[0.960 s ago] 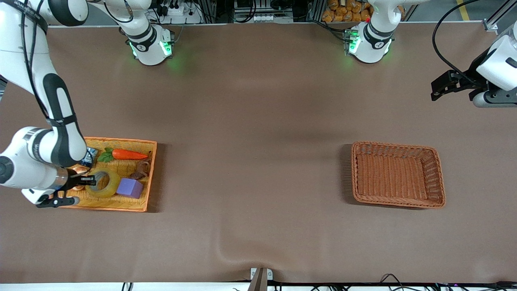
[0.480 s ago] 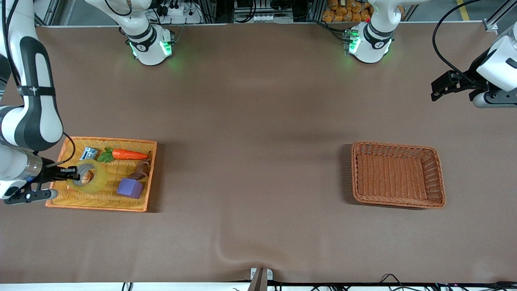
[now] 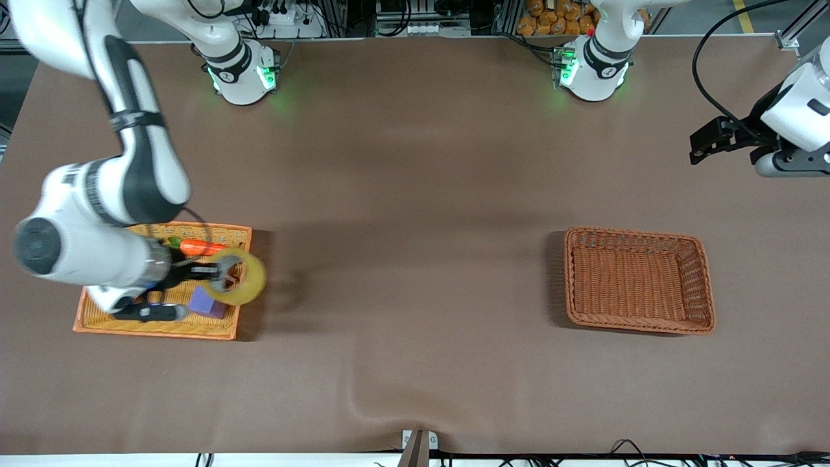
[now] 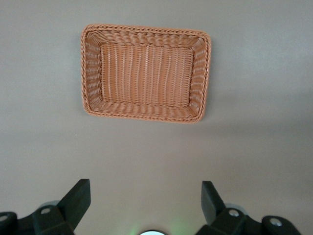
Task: Transfer tape with both arms
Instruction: 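Carry the tape roll with the right gripper to the table middle, then grasp the tape with the left gripper while the right gripper releases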
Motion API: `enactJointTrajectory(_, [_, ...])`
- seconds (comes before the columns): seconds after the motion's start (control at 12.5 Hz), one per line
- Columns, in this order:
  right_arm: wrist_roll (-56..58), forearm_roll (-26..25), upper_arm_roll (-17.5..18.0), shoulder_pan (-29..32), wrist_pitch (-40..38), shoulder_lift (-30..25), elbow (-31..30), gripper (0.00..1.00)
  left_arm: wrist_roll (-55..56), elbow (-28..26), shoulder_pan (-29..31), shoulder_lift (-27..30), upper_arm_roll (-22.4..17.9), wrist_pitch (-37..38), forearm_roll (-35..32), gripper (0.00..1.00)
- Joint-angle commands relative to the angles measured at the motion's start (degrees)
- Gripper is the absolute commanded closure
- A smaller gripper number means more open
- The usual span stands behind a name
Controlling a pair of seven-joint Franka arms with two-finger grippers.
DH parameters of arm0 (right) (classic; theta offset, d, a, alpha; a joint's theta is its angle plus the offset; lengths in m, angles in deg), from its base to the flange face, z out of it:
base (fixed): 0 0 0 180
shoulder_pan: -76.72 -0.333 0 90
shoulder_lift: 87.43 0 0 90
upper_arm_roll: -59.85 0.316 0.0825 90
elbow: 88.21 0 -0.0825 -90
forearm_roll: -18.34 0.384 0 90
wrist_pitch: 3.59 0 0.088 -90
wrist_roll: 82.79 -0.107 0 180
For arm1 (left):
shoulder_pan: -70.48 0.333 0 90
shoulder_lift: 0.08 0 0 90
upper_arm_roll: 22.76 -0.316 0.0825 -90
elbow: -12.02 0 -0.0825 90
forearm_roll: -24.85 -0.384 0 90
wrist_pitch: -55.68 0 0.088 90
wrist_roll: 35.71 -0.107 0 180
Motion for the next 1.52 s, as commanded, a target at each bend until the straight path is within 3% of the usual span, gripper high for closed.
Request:
enactJointTrajectory(0.0, [-10.44,3.66,-0.57,-7.15,-0.96,1.1,1.72,1.0,0.7,0.64,-1.12,-1.87,0.56,-0.94,0.42,0.0])
enactJointTrajectory(0.24, [-21.6,3.75,-0.57,-16.9,2.63,4.43,3.12,1.0,0.7,0.64,-1.29,-3.01,0.56,-1.65,0.42,0.0])
enactJointTrajectory(0.48, [-30.49,3.23,-0.74,-26.05,12.11,10.57,3.04,1.0,0.62,0.55,-1.2,-3.45,0.56,-1.65,0.42,0.0])
enactJointTrajectory(0.88, [-36.04,3.14,-0.74,-30.99,20.92,17.0,2.95,1.0,0.7,0.37,-2.95,-5.81,1.35,-3.49,0.42,0.0])
enactJointTrajectory(0.96, [-36.66,2.96,-0.74,-31.17,21.19,17.27,2.95,0.75,0.7,-0.06,-4.27,-6.61,1.35,-4.45,0.51,0.0])
enactJointTrajectory(1.04, [-36.67,3.14,-0.74,-30.74,21.19,17.27,2.95,0.09,1.05,-1.37,-5.85,-7.05,1.44,-6.55,0.95,0.0])
enactJointTrajectory(1.12, [-36.84,3.05,-0.74,-31.17,21.19,17.1,2.95,0.0,2.36,-3.73,-6.65,-7.23,1.44,-10.14,3.04,0.0])
enactJointTrajectory(1.44, [-36.49,3.57,-1.09,-29.69,20.32,14.38,3.04,0.0,11.47,-6.57,-12.69,-11.43,2.14,-17.28,6.58,0.0])
